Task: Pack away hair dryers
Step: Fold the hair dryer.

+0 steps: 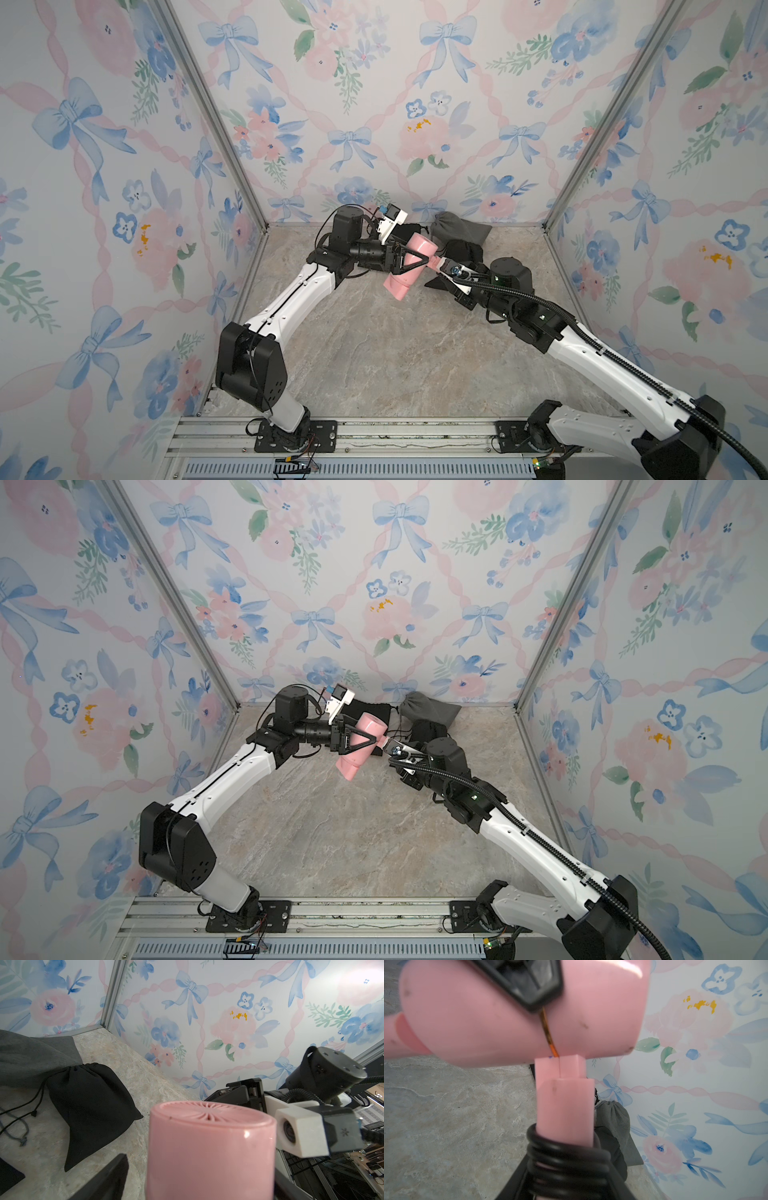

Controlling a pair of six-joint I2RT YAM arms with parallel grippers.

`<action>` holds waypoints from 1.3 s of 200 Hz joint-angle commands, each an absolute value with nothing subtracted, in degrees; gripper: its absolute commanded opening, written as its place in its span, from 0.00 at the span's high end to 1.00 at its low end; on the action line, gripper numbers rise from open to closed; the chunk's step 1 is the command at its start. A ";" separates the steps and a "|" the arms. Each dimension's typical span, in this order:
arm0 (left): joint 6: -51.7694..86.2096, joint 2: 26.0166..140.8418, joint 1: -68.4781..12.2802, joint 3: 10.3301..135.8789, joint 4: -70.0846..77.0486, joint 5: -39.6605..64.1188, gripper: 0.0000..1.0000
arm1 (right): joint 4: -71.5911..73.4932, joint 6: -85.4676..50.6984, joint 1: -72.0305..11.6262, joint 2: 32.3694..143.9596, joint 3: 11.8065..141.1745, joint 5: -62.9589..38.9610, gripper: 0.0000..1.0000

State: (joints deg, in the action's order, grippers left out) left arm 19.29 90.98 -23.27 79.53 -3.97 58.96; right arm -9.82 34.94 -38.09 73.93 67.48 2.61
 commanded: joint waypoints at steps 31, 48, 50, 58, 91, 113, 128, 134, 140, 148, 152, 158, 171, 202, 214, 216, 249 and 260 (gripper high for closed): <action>19.03 91.74 -23.68 80.57 -4.08 55.46 0.13 | -9.22 36.91 -39.48 76.15 74.05 -0.85 0.71; 18.73 91.58 -23.79 80.63 -4.12 54.55 0.18 | -9.70 36.83 -39.79 76.80 74.77 -0.95 0.71; 18.72 91.52 -23.75 80.74 -4.13 54.40 0.19 | -9.68 36.83 -39.79 76.90 74.83 -1.03 0.71; 18.72 91.33 -23.84 80.84 -4.07 54.00 0.24 | -9.68 36.62 -39.83 77.08 75.04 -1.12 0.71; 18.89 91.27 -24.08 81.88 -4.13 52.11 0.47 | -9.15 34.87 -39.88 77.60 75.55 -1.50 0.71; 19.55 91.46 -24.16 83.11 -4.10 50.72 0.55 | -7.10 31.62 -39.55 77.70 75.03 -2.88 0.71; 20.42 91.90 -24.42 84.16 -4.13 50.89 0.55 | -4.42 28.56 -39.38 77.61 74.25 -3.98 0.71; 20.68 92.07 -24.62 84.59 -4.13 50.84 0.56 | -3.16 27.09 -39.38 77.61 74.02 -3.79 0.71; 20.91 92.19 -24.83 84.91 -4.13 50.57 0.55 | -1.62 25.54 -39.38 77.69 73.74 -3.36 0.71; 21.24 92.28 -25.16 85.31 -4.11 50.20 0.56 | 0.05 23.84 -39.24 77.80 73.37 -3.35 0.71; 21.39 92.27 -25.29 85.61 -4.13 50.07 0.56 | 0.89 23.11 -39.39 77.89 73.20 -2.81 0.71; 21.67 92.26 -25.40 85.96 -4.06 49.76 0.56 | 2.14 21.78 -39.46 78.03 73.21 -2.24 0.71; 22.55 92.36 -25.88 86.68 -4.13 48.84 0.57 | 5.36 18.49 -39.46 78.27 72.75 -1.65 0.71; 23.40 92.36 -27.63 88.04 -4.04 45.13 0.57 | 11.18 9.67 -39.75 79.80 73.34 2.80 0.73; 23.70 92.42 -28.53 88.42 -3.96 43.54 0.56 | 12.27 5.72 -39.91 80.70 74.00 3.87 0.74; 23.77 92.41 -28.67 88.48 -3.89 43.36 0.56 | 12.65 5.08 -40.01 80.82 74.00 4.15 0.74; 25.51 92.59 -31.18 88.87 -1.25 39.73 0.56 | 14.65 -7.64 -41.85 83.55 75.76 9.32 0.74; 25.58 92.72 -32.06 88.86 -0.69 38.41 0.56 | 14.31 -10.82 -42.81 84.67 76.99 11.53 0.74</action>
